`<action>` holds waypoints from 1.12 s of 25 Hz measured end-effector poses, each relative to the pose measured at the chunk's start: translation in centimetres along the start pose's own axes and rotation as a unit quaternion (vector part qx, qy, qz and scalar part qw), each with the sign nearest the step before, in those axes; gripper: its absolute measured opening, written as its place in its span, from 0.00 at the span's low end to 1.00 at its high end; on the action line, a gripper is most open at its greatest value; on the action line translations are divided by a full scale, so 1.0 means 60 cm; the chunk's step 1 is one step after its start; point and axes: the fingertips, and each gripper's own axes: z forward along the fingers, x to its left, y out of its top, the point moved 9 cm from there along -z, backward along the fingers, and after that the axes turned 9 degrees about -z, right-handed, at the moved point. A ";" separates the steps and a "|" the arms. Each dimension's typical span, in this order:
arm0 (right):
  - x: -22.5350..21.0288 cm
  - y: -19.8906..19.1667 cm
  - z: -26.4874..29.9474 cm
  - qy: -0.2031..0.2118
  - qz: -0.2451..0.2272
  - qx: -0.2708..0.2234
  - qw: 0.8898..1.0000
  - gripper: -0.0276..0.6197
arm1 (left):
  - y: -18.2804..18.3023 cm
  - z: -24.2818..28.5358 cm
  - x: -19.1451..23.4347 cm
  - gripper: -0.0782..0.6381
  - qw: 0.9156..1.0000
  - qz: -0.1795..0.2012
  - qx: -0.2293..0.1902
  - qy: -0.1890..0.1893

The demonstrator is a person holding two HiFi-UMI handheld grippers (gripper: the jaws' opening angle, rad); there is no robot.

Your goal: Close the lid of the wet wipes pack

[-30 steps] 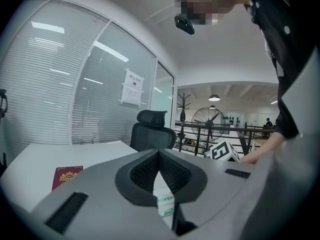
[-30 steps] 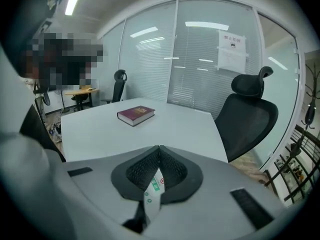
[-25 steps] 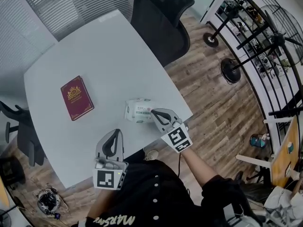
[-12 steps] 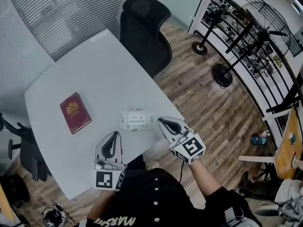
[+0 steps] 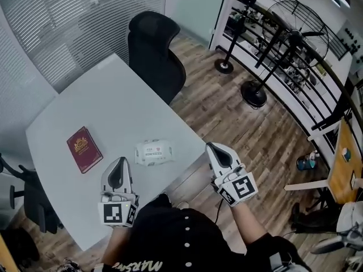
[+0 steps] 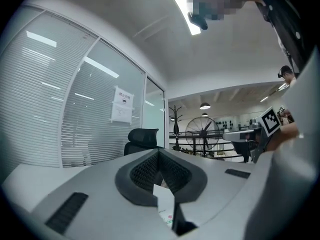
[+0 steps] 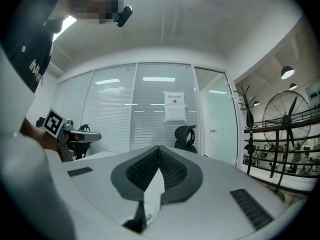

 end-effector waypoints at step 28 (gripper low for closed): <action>-0.046 0.018 -0.106 -0.127 0.016 -0.043 0.991 0.09 | 0.027 0.000 -0.026 0.12 0.999 0.025 -0.023 0.005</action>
